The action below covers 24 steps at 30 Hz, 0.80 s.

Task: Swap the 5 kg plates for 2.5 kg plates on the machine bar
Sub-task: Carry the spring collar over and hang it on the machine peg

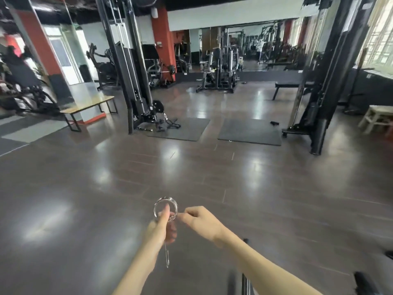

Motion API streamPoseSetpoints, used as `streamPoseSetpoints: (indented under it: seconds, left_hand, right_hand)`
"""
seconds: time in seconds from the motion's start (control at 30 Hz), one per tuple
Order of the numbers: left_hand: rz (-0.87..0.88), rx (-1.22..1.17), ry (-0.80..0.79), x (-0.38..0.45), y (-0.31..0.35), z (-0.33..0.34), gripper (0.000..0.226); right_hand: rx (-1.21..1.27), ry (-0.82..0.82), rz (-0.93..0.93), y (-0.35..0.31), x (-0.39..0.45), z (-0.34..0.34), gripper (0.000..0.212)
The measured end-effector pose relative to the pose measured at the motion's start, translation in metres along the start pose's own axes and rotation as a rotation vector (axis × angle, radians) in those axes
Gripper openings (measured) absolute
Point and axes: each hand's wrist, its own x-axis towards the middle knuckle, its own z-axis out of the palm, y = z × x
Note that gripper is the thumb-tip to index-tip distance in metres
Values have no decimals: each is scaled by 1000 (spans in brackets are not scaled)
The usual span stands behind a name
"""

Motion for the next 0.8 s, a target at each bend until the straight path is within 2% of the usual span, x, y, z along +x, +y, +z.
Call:
streamPoseSetpoints:
  seconds: [0.17, 0.23, 0.3, 0.4, 0.47, 0.6, 0.7, 0.8]
  left_hand:
    - [26, 34, -96, 156, 39, 46, 38]
    - [11, 65, -169, 214, 62, 67, 41]
    - [-18, 57, -269, 265, 86, 87, 43]
    - [-123, -139, -510, 339, 119, 127, 42]
    - [-265, -317, -694, 378, 139, 161, 44]
    - [-395, -504, -993, 442, 169, 241, 47]
    - [-382, -406, -1092, 496, 182, 315, 49]
    - [-341, -265, -1169, 546, 199, 404, 47]
  right_hand:
    - [170, 92, 98, 10, 125, -49, 31]
    - [209, 119, 141, 14, 172, -75, 35]
    - [284, 168, 181, 20, 218, -104, 38]
    - [390, 356, 204, 33, 281, -147, 25]
    - [410, 449, 265, 51, 314, -174, 34]
    - [431, 382, 345, 84, 365, -243, 50]
    - [504, 406, 342, 99, 392, -306, 64]
    - [361, 498, 354, 119, 426, -381, 88]
